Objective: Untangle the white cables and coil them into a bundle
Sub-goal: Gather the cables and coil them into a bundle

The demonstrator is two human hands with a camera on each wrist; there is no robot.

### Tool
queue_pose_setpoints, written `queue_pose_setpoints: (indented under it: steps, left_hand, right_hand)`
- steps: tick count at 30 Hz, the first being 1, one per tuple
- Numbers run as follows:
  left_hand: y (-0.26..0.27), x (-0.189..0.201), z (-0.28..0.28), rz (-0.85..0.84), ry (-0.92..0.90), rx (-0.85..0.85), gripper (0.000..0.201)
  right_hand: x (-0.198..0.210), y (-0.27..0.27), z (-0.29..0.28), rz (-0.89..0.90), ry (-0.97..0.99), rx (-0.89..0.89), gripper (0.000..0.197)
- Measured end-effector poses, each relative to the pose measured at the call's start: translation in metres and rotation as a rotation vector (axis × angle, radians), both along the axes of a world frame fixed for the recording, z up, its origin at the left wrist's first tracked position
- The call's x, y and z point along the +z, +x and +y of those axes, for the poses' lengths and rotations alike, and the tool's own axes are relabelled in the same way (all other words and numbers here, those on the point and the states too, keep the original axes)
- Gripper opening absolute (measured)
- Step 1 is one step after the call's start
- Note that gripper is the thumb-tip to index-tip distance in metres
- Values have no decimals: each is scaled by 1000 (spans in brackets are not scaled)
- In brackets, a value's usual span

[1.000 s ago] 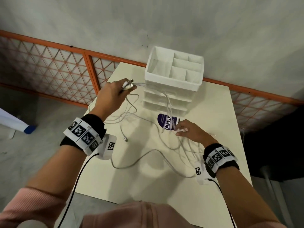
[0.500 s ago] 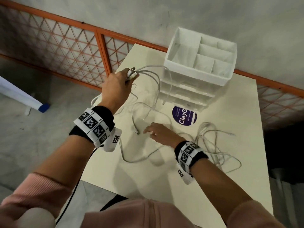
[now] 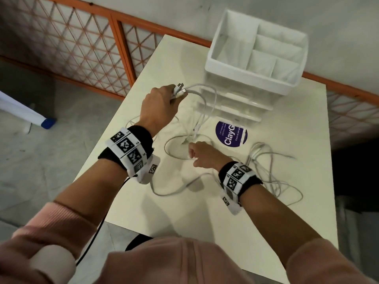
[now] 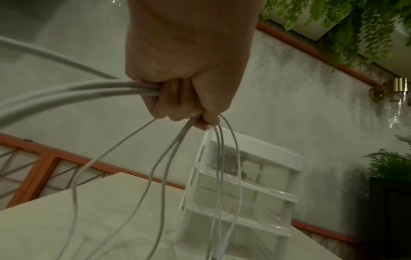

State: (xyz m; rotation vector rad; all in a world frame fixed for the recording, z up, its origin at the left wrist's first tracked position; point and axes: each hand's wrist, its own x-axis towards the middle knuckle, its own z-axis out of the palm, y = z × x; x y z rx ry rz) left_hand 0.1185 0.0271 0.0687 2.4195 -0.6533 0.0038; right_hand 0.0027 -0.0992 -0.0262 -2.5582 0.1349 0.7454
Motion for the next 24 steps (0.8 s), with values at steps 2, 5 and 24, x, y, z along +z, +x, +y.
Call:
queue_pose_setpoints:
  steps: [2, 5, 24]
  left_hand:
    - [-6, 0, -10, 65, 15, -25, 39]
    - [-16, -1, -22, 164, 47, -148, 37]
    - [-90, 45, -28, 723, -433, -640, 30]
  right_hand:
    - [32, -6, -13, 144, 67, -32, 18]
    - [95, -21, -31, 282, 293, -38, 15]
    - [178, -66, -55, -715, 802, -531, 16]
